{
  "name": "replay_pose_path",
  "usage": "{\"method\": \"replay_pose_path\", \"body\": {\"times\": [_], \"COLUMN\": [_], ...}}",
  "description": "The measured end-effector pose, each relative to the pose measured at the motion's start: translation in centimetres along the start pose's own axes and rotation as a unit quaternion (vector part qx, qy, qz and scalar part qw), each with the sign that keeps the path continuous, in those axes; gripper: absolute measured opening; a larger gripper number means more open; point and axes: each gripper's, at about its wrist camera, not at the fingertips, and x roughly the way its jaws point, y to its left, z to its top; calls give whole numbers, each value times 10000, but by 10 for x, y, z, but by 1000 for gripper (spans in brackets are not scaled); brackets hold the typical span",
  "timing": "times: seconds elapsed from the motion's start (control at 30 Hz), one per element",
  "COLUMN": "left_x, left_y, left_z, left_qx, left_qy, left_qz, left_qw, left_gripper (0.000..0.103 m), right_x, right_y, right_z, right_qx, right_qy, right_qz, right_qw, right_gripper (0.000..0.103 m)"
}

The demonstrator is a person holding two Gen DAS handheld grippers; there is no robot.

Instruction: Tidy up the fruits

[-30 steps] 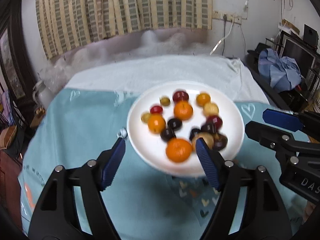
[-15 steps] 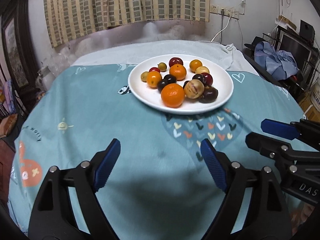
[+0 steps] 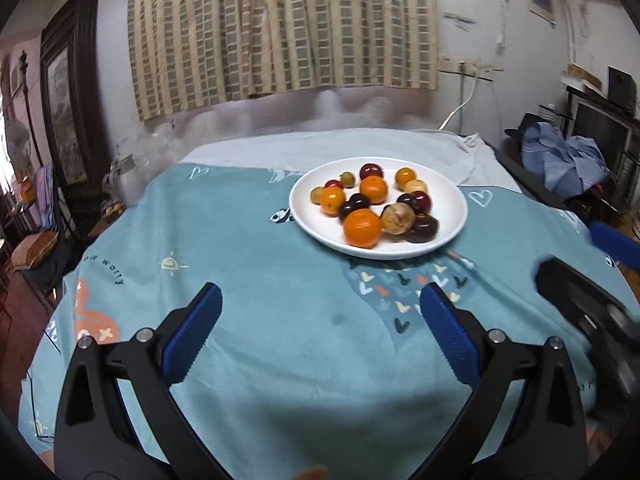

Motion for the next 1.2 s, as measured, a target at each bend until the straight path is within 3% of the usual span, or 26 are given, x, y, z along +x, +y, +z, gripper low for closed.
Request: {"method": "replay_pose_path", "body": {"times": [0.2,0.3,0.5,0.73,1.2], "left_x": [44,52,28,14,14], "left_y": [5,6,6,3,-3], "left_z": [-18,-26,-25,-27,-29], "left_qx": [-147,-77,-56,77,177], "left_qy": [325,482,-97,-349,-318], "left_qz": [-48,-230,-180,186,148], "left_qw": [9994,9985,9998,9992,9992], "left_gripper": [101,101,101,101,101], "right_x": [46,55,46,31,32], "right_y": [-18,-25,-18,-12,-13], "right_z": [-33,-38,-40,-43,-42], "right_qx": [212,365,229,112,159], "right_qy": [258,593,400,161,79], "right_qz": [-490,-303,-278,-219,-288], "right_qw": [9982,9971,9986,9996,9994], "right_gripper": [102,102,102,102,102]}}
